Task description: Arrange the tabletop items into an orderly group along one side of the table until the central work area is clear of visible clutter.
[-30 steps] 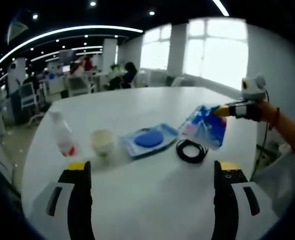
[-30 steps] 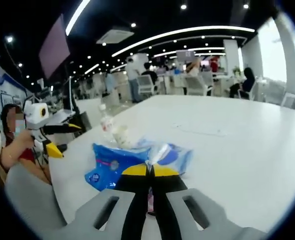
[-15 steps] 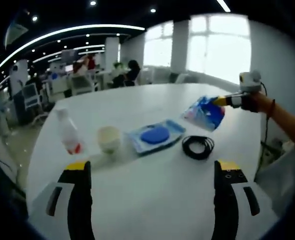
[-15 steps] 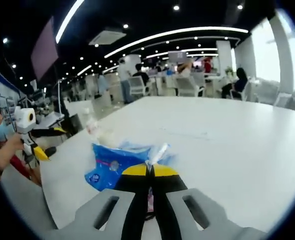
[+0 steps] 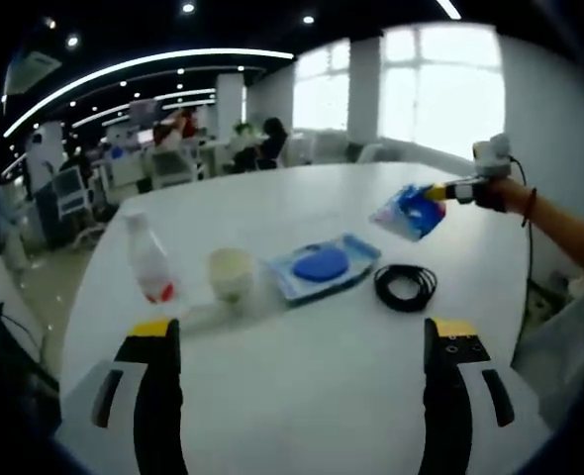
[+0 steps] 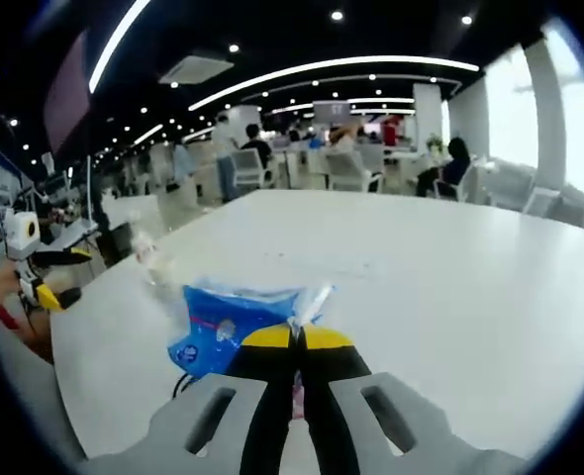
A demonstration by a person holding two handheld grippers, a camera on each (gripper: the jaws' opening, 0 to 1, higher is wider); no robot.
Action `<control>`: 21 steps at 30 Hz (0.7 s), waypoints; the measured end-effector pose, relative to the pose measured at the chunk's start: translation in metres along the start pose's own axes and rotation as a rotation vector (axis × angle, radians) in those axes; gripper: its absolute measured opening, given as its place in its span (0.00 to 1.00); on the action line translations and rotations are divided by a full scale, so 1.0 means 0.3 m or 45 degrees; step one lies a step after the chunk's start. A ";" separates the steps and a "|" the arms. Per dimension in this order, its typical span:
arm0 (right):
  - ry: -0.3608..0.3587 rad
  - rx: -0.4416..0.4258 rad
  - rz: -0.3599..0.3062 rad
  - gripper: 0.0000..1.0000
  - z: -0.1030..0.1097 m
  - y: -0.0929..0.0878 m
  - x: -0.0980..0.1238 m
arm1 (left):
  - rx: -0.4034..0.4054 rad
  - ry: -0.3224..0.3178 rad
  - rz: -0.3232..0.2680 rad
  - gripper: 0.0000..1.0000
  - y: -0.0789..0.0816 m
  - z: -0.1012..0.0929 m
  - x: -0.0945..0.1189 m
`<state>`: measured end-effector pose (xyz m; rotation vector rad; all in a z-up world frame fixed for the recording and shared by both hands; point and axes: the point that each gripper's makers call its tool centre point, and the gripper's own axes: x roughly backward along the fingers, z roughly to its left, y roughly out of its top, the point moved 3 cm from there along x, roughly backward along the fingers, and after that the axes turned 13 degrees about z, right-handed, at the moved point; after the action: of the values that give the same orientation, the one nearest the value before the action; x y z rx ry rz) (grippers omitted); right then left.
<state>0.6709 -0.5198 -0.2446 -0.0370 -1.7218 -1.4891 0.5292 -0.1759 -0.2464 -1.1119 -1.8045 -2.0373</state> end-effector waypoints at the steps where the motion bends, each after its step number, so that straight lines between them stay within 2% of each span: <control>1: -0.003 0.000 0.003 0.01 -0.009 -0.003 -0.007 | -0.001 0.002 -0.001 0.99 0.000 0.002 -0.001; 10: -0.048 -0.008 0.017 0.01 -0.090 -0.031 -0.064 | -0.009 0.043 0.005 0.99 -0.007 0.022 -0.006; 21: -0.110 -0.032 0.027 0.01 -0.206 -0.074 -0.130 | -0.032 0.043 0.036 0.99 -0.022 0.010 -0.027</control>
<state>0.7192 -0.5589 -0.2890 -0.1338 -1.7661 -1.5132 0.5320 -0.1741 -0.2568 -1.0968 -1.7419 -2.0555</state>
